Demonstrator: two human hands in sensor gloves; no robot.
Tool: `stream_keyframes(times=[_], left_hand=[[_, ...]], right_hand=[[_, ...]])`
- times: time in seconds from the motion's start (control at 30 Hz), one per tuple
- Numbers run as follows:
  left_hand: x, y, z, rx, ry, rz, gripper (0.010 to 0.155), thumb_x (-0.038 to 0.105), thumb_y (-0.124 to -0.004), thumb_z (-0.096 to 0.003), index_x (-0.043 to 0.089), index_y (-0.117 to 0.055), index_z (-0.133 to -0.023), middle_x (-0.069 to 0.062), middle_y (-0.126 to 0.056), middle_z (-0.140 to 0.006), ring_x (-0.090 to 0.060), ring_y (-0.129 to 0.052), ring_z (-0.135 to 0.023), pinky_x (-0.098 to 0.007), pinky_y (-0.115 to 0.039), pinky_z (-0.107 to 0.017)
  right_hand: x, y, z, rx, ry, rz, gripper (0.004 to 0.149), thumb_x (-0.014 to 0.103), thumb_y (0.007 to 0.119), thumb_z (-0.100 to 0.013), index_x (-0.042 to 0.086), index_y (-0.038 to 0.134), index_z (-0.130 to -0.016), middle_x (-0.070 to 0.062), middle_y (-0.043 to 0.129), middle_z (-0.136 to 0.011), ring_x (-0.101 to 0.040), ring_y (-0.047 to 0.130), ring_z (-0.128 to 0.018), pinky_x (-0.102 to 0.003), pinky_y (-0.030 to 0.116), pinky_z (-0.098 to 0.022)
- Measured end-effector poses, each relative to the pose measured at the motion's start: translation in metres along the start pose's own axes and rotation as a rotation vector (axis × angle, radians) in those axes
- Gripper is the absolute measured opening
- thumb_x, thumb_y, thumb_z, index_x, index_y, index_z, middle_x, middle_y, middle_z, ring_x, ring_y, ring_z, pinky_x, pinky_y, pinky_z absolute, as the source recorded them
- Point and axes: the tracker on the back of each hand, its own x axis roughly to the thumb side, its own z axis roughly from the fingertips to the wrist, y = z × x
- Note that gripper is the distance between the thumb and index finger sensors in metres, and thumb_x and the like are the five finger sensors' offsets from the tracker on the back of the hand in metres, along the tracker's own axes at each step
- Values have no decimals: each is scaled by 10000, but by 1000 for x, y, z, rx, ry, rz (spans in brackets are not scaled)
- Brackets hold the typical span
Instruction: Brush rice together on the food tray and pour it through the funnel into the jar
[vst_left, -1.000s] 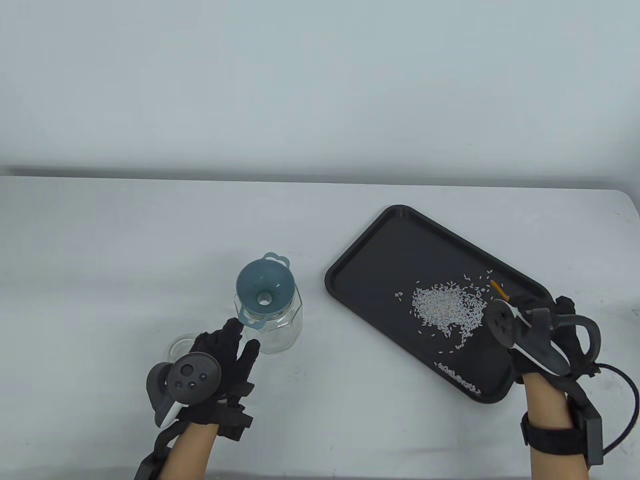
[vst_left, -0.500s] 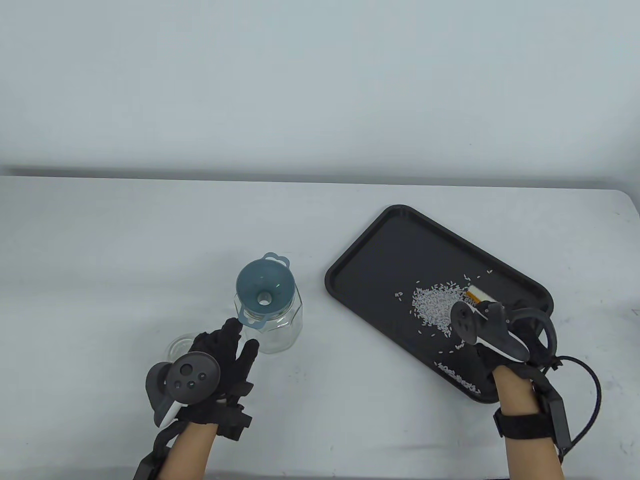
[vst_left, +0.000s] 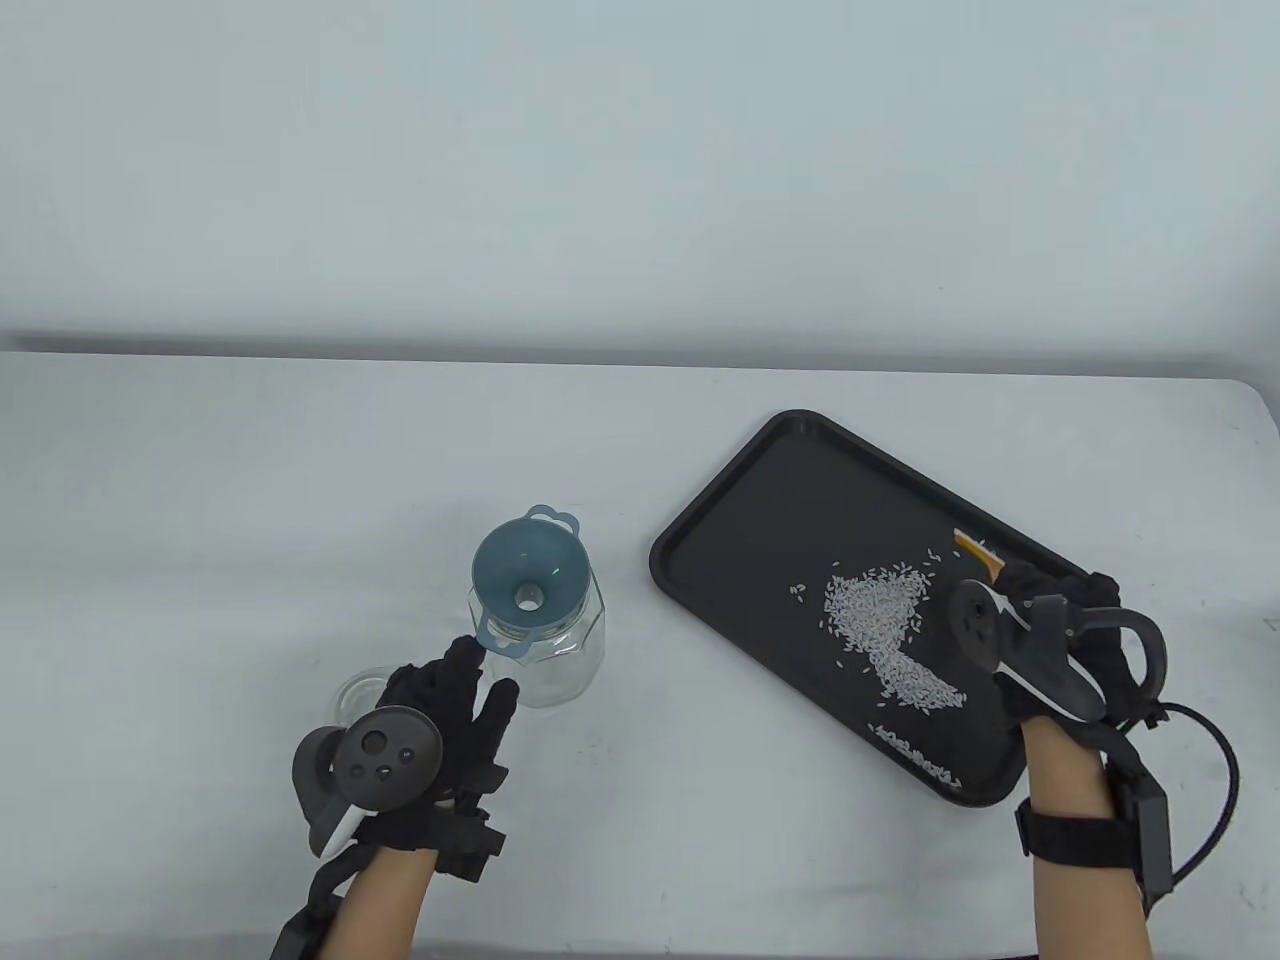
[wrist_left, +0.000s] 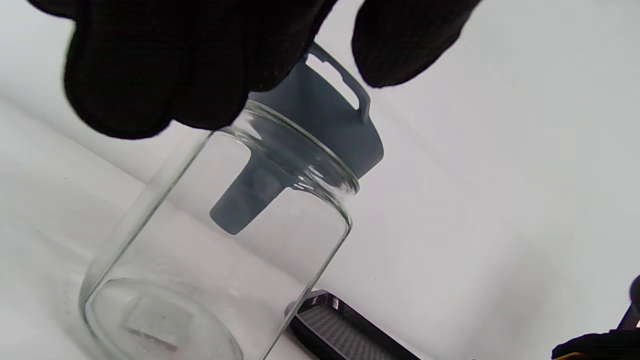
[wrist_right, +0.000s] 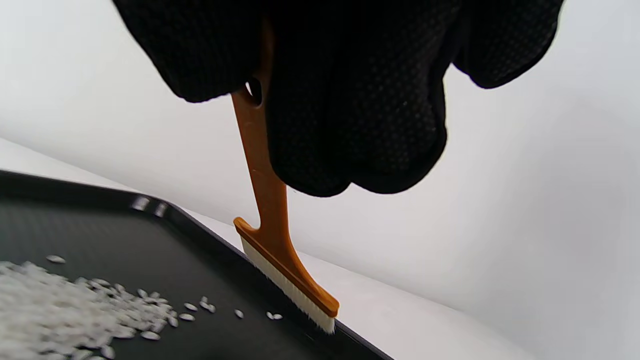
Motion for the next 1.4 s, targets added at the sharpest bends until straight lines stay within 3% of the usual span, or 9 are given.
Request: stream_keyframes(times=[0.13,0.27,0.47,0.6,0.67,0.77,0.93,1.13,1.4], left_hand=[[0,0,0,-1,-1,1,683,372,-678,-545,-146,-601,-985,-404,-796,-809,-625,-863,-598,-777,-484,-599],[0,0,0,-5,-4,2,683,372,-678,-545,-146,-602,-984,-406,-796,-807,-625,-863,-598,-777,-485,-600],[1,1,0,1,-3,5,683,372,-677,-546,-146,-601,-985,-403,-796,-809,-625,-862,-600,-777,-484,-600],[1,1,1,2,-4,4,683,372,-677,-545,-146,-600,-984,-403,-796,-810,-625,-863,-599,-777,-485,-600],[1,0,1,1,-4,1,682,371,-677,-546,-145,-600,-985,-404,-795,-810,-624,-863,-600,-777,-484,-601],[1,0,0,-1,-4,-2,682,371,-678,-545,-145,-601,-984,-403,-797,-809,-625,-863,-600,-777,-485,-600],[-1,-2,0,-12,2,-5,682,371,-678,-544,-145,-602,-984,-404,-797,-807,-624,-864,-599,-777,-484,-600],[-1,-2,0,-9,4,-5,682,370,-679,-544,-145,-602,-984,-404,-796,-808,-625,-863,-600,-777,-484,-600],[-1,-2,0,-10,15,-9,681,369,-679,-544,-145,-602,-984,-403,-796,-809,-625,-864,-599,-778,-484,-599]], right_hand=[[18,31,-9,-5,9,41,468,365,730,-462,67,828,-809,-23,991,-623,-253,1015,-494,-581,655,-573],[35,34,-9,52,-59,78,467,366,721,-466,57,833,-798,-26,993,-596,-249,1016,-469,-581,659,-568],[33,-18,3,152,-166,-77,459,355,705,-479,35,857,-771,-22,982,-545,-255,994,-444,-614,622,-587],[24,-40,12,4,-136,-66,451,358,712,-476,58,858,-779,-17,983,-564,-251,996,-457,-607,630,-589],[24,-31,12,-71,-104,-25,457,364,715,-474,62,852,-789,-14,988,-571,-243,1003,-456,-592,648,-579],[31,-4,9,-60,-71,8,465,362,722,-470,67,830,-814,-28,989,-620,-259,1010,-497,-585,654,-571],[49,25,10,96,-128,-91,476,350,711,-472,58,792,-839,-59,961,-697,-292,992,-581,-590,632,-582],[50,-14,42,191,-321,-19,460,328,693,-479,70,789,-847,-52,950,-693,-294,972,-595,-608,610,-598],[26,-45,89,314,-351,-8,450,325,711,-460,104,813,-838,-31,960,-678,-287,975,-590,-604,603,-613]])
